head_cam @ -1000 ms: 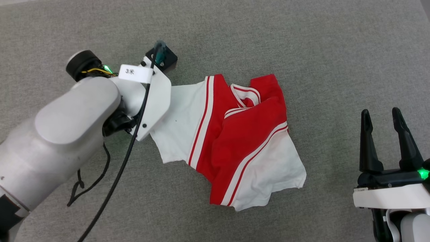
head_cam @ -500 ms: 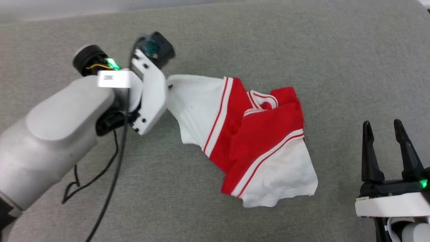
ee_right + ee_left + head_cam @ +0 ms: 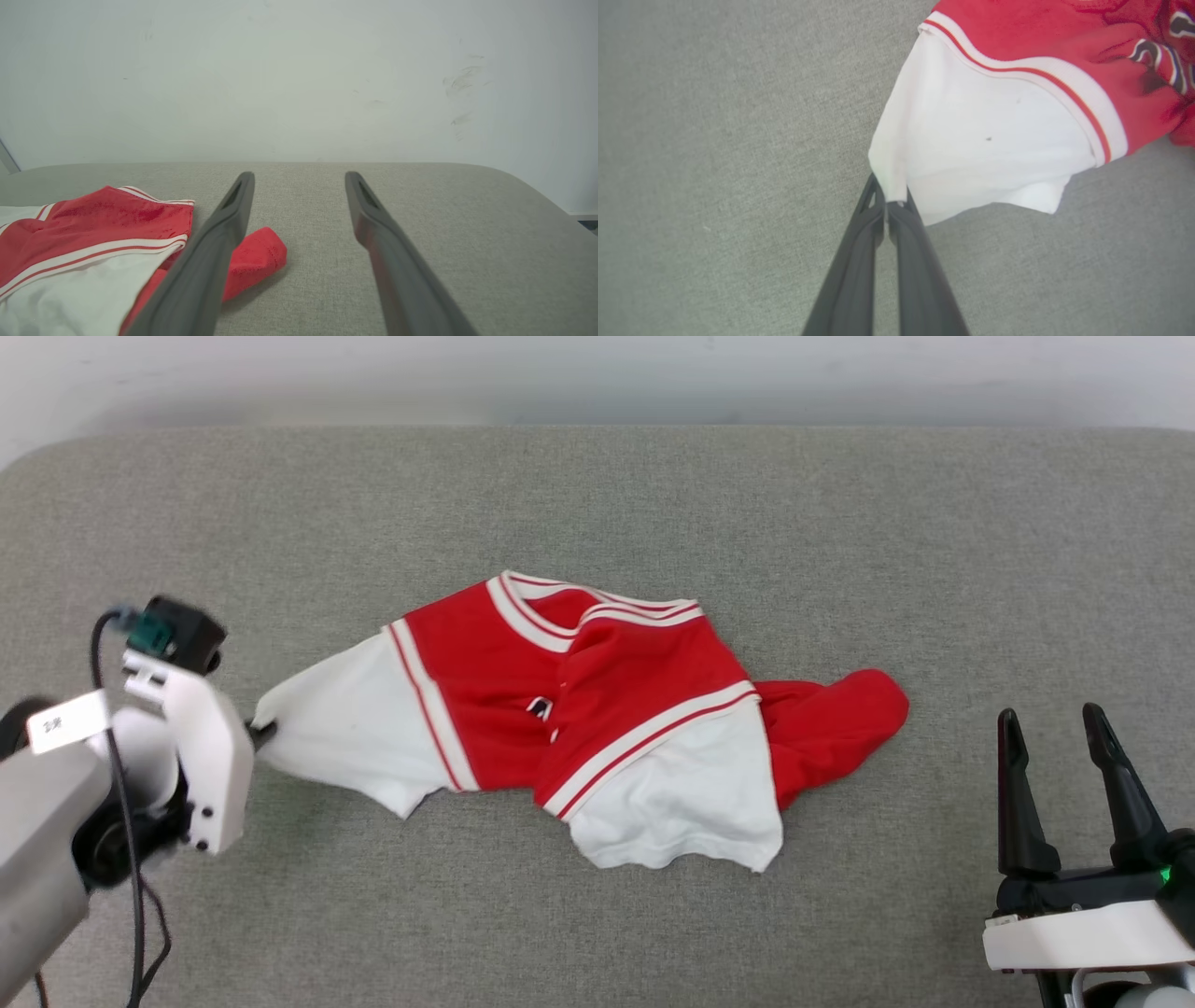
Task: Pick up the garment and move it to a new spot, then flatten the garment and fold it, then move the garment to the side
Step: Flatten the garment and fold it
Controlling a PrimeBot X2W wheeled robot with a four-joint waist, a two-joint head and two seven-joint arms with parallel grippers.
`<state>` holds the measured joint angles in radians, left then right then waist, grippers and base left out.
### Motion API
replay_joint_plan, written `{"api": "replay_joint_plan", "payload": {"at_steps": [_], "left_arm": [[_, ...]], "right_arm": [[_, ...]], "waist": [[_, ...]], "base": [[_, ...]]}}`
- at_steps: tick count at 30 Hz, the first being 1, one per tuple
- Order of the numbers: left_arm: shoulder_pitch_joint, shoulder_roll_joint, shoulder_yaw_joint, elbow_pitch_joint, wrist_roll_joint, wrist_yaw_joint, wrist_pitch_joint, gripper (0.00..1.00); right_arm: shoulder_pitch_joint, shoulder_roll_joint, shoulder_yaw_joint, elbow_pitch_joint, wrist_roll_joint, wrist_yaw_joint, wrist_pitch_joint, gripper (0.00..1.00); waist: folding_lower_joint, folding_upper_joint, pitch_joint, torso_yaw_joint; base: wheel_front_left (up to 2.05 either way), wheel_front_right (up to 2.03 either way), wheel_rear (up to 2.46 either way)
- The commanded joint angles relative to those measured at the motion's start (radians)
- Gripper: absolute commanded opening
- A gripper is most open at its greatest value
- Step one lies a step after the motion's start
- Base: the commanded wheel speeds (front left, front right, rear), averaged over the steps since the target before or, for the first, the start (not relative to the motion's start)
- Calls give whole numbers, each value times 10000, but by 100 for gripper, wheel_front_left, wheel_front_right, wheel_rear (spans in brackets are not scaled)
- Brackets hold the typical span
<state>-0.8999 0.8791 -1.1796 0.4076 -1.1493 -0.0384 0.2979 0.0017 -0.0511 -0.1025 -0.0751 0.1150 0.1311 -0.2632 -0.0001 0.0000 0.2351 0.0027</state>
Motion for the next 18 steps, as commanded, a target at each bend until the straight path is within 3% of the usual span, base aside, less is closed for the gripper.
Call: {"api": "replay_joint_plan", "payload": {"at_steps": [1,6,14,15,16,18], "left_arm": [[304,67,64,99,-225,49,-54,0],[1274,100,101,854,-1003,108,-203,0],[2207,-514,-31,2139,-1615,-108,-218,0],[2197,-598,-22,2262,-1526,-117,-388,73],[2186,-694,26,2382,-1529,-96,-566,100],[2070,-836,144,2527,-1362,-51,-1110,100]], "right_arm": [[110,17,7,-31,-78,-9,-23,100],[106,19,37,7,-132,-7,-23,100],[173,19,32,68,-165,-9,-23,100],[199,17,8,80,-160,-9,-23,100],[230,17,-6,97,-163,-7,-23,100],[280,17,-40,123,-152,-7,-23,100]], "waist": [[1,0,-4,29],[1,0,29,32],[1,0,-90,-30],[1,0,-149,-17],[1,0,-212,0],[1,0,-371,39]], "base": [[0,0,0],[0,0,0],[0,0,0],[0,0,0],[0,0,0],[0,0,0]]}}
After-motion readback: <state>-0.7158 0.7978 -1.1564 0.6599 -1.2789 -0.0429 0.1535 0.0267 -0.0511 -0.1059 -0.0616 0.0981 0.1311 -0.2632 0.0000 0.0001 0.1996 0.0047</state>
